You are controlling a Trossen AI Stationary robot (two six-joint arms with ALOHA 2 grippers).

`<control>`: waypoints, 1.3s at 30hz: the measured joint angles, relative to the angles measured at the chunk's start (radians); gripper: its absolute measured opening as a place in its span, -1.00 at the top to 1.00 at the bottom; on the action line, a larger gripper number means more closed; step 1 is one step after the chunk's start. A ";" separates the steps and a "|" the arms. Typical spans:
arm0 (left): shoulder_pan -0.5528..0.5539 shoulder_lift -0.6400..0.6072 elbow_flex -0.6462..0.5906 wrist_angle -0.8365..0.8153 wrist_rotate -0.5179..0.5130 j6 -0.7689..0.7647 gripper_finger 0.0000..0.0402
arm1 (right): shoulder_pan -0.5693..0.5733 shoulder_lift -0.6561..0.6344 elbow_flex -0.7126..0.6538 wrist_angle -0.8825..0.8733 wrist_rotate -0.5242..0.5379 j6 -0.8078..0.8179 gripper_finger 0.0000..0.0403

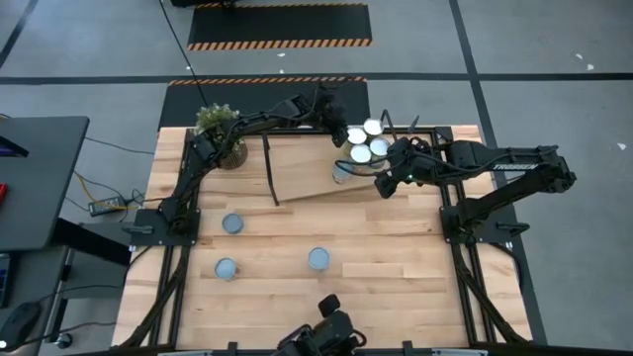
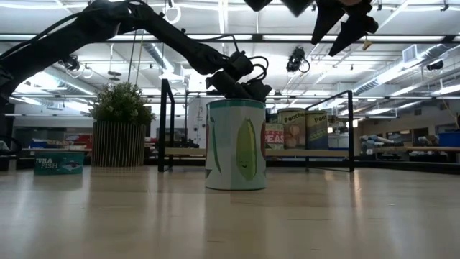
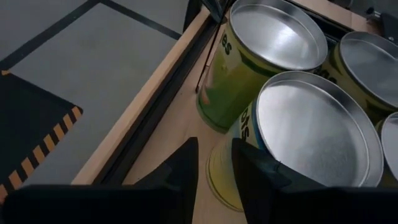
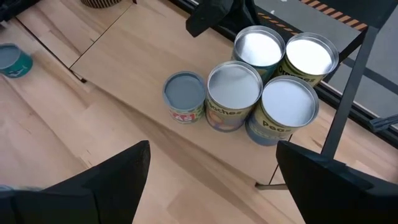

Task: Pick and place cans onto a shelf
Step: Adjust the cans on the shelf, then put the canned tomatoes on the shelf

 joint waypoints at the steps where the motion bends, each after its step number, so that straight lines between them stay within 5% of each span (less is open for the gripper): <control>1: 0.000 0.000 0.000 0.000 -0.008 0.000 0.49 | 0.000 0.000 0.000 0.000 0.000 0.000 -0.77; 12: 0.004 -0.013 0.000 -0.007 -0.048 0.008 0.49 | 0.000 0.000 0.000 -0.001 -0.007 0.000 -0.77; 20: -0.047 -0.134 0.002 -0.069 -0.123 0.182 0.67 | 0.024 0.000 0.000 -0.028 -0.047 -0.024 -0.77; 32: -0.224 -0.251 0.002 -0.541 -0.124 0.229 0.83 | 0.178 -0.003 -0.011 -0.032 -0.043 -0.130 -0.77; 39: -0.368 -0.308 0.001 -0.788 -0.108 0.180 0.83 | 0.295 -0.061 -0.210 0.197 -0.058 -0.100 -0.77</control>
